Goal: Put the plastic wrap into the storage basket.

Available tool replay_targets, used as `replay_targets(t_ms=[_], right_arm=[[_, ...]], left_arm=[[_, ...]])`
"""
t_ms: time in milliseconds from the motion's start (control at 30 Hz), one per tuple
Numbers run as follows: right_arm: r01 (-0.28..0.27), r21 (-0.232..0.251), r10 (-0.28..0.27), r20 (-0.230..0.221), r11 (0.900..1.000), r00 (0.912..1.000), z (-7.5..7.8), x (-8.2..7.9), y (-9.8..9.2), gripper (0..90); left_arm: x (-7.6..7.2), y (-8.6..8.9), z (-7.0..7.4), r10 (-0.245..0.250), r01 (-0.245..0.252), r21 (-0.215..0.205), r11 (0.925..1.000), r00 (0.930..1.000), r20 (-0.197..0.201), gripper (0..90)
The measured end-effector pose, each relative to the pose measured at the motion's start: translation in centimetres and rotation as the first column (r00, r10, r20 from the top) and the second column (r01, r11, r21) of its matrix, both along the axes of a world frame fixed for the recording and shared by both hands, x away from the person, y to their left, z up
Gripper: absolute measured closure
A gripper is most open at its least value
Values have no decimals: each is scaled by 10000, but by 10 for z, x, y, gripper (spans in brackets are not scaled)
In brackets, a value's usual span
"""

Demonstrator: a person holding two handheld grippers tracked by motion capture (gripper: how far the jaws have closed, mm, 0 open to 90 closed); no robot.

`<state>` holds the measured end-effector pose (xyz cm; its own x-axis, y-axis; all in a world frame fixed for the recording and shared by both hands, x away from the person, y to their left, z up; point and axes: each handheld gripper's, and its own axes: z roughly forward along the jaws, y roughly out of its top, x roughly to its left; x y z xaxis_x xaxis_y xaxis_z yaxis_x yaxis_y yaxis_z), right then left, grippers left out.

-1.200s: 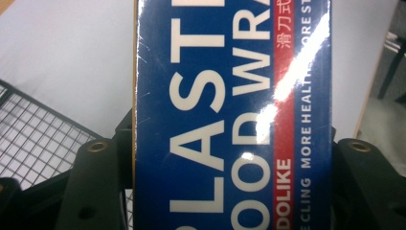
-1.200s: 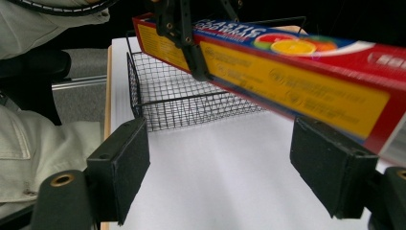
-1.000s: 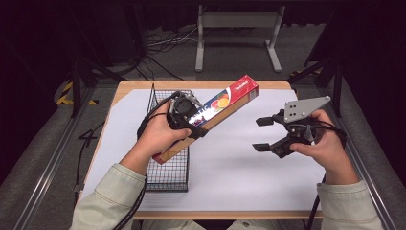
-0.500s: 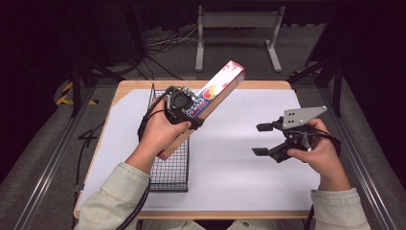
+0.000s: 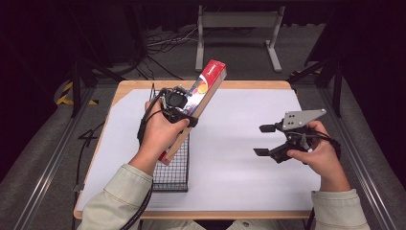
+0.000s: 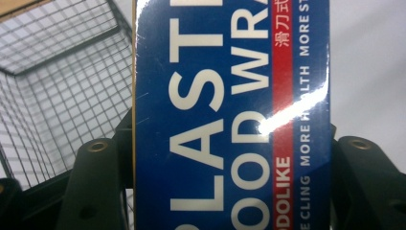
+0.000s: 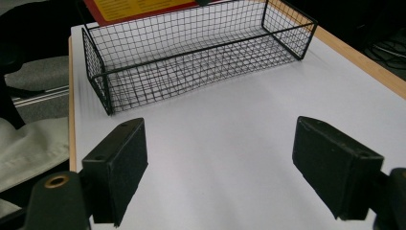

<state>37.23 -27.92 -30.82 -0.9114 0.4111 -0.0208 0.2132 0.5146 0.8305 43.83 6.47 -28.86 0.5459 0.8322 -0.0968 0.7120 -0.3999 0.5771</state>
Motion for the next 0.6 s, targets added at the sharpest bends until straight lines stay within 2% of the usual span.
replay_targets(t_ms=[33, 167, 200, 267, 333, 600], right_arm=[[32, 3, -32, 7, 10000, 10000, 0, 0, 0, 201], [280, -46, -280, -10, 9996, 9996, -3, 1, -2, 201], [382, -75, -383, -75, 9992, 9992, -4, 2, -2, 200], [685, -115, -685, -47, 9976, 9976, -6, 4, -4, 200], [955, -78, -955, -48, 9954, 9954, -9, 7, -6, 196], [1874, -528, -1864, 226, 9809, 9822, -16, 14, -11, 177]], left_arm=[[0, 1, 0, 225, -225, -45, 9997, 9997, -17, 393], [2, 7, -2, 601, -601, -82, 9982, 9982, -58, 393], [2, 9, -2, 570, -571, -111, 9983, 9984, -64, 393], [2, 12, -3, 777, -781, -361, 9963, 9969, -108, 393], [2, 14, -5, 979, -982, -412, 9943, 9951, -91, 393], [1, 26, -15, 1897, -1902, -372, 9810, 9817, -171, 392]])
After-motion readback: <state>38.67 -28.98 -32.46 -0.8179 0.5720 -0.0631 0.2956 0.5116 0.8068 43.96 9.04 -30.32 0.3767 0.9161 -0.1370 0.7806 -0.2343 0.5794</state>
